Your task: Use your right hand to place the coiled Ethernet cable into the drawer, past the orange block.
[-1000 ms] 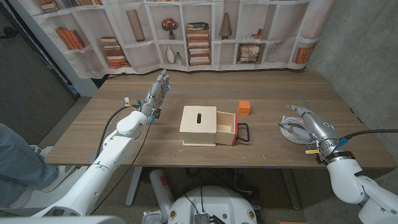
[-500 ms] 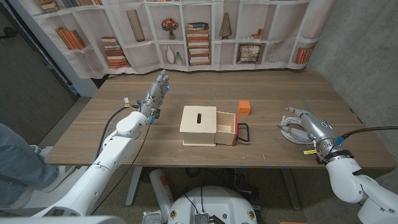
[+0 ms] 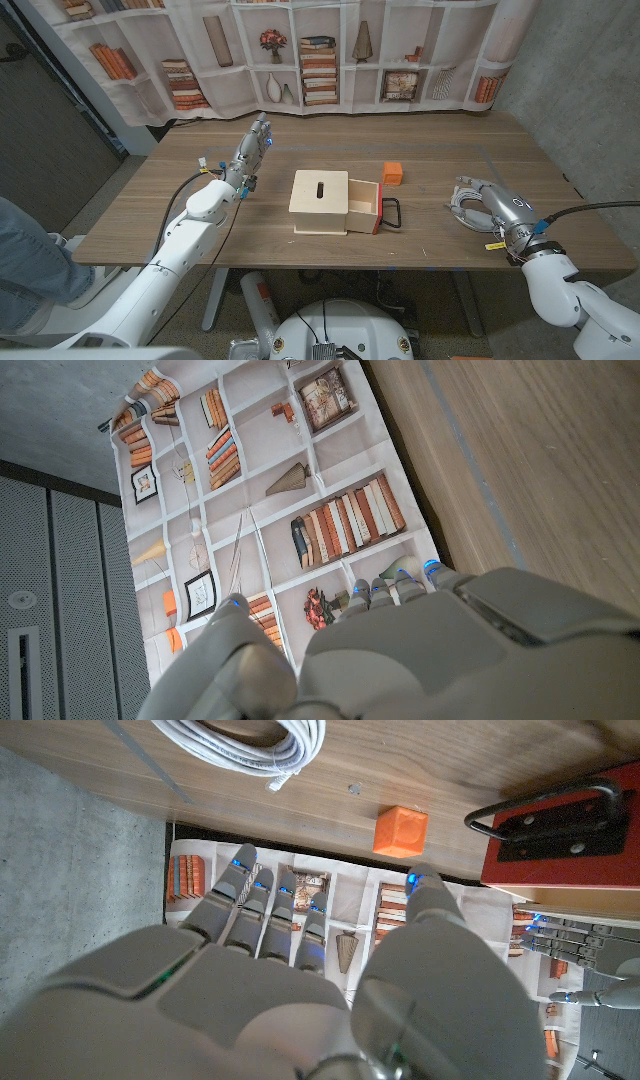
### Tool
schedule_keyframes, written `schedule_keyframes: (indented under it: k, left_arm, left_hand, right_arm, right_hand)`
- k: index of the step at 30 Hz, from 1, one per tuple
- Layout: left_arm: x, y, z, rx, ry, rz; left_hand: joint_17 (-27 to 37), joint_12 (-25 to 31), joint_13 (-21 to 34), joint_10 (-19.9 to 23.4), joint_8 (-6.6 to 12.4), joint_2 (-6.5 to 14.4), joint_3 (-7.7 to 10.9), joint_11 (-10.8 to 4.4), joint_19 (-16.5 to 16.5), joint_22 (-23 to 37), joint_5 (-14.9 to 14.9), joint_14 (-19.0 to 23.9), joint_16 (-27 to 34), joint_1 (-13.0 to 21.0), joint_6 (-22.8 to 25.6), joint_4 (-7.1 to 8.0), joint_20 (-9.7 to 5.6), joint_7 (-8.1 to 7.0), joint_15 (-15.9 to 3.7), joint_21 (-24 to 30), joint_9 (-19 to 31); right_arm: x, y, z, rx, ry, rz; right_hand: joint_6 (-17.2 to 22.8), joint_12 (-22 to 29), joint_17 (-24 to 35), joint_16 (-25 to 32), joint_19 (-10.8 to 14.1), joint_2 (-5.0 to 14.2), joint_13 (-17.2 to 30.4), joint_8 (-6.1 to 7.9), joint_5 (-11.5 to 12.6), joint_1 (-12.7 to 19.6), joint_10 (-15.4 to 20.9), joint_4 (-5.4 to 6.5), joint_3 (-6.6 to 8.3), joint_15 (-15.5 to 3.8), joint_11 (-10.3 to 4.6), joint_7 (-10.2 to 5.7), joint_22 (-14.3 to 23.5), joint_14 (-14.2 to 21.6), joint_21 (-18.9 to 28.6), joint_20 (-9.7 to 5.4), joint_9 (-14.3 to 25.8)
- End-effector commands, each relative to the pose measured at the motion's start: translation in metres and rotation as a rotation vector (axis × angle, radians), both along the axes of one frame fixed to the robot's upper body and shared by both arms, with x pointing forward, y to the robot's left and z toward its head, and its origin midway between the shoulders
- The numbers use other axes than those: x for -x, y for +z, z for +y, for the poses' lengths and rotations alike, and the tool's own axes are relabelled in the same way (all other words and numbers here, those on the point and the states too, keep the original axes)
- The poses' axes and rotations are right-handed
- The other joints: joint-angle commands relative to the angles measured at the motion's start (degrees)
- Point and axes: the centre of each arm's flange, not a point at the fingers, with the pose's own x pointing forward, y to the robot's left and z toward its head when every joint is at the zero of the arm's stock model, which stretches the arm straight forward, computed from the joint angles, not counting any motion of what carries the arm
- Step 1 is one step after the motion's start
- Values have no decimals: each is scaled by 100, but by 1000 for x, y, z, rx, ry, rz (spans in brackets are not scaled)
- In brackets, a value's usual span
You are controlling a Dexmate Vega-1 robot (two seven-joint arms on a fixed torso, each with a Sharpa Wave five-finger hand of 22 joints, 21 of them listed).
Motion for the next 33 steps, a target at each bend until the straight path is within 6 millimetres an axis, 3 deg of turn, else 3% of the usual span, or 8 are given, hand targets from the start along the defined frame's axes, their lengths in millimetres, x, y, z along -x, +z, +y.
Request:
schedule_keyframes:
  k: [1,10,19,22,33]
  left_arm:
    - [4,-4,2,4,5,3]
    - [7,-7,4,3,10,9]
    - [10,-9,4,2,12,7]
    - [10,-9,4,3,10,6]
    - [9,-11,2,5,5,5]
  left_hand:
    - [22,-7,22,-64,-13,5,-37,-18,-1224,15,57,-557,-3,62,10,6,49,-6,-32,38,33]
    - [22,-7,22,-64,-13,9,-46,-19,-1228,15,58,-549,0,65,14,6,53,-8,-33,37,33]
    - [23,-4,22,-54,-16,14,-58,-13,-1233,15,61,-556,-3,69,10,7,60,-12,-29,37,33]
    - [23,-8,22,-64,-16,16,-61,-20,-1233,15,62,-558,-3,70,10,7,60,-10,-25,37,33]
    - [23,-3,23,-48,-15,21,-75,-16,-1235,16,64,-551,-1,75,18,7,70,-15,-31,38,33]
  right_arm:
    - [-5,-4,0,14,-16,32]
    - [-6,-6,-1,19,-38,48]
    - [-7,-7,-1,44,-78,70]
    - [-8,-7,-2,50,-85,79]
    - [-13,-10,-4,43,-116,106]
  right_hand:
    - [86,40,6,44,73,-1,16,34,36,79,59,24,28,-39,0,-4,24,43,-21,-1,35]
    - [246,54,10,69,352,15,17,75,55,181,145,42,46,-73,31,225,25,204,10,-36,36]
    - [304,87,13,118,582,20,16,73,60,263,280,54,55,-104,21,301,27,443,31,-75,35]
    - [397,83,14,113,629,17,16,99,58,280,290,62,53,-117,23,409,27,474,24,-93,34]
    - [415,85,16,104,723,16,15,92,53,292,320,74,48,-113,37,411,28,500,33,-76,33]
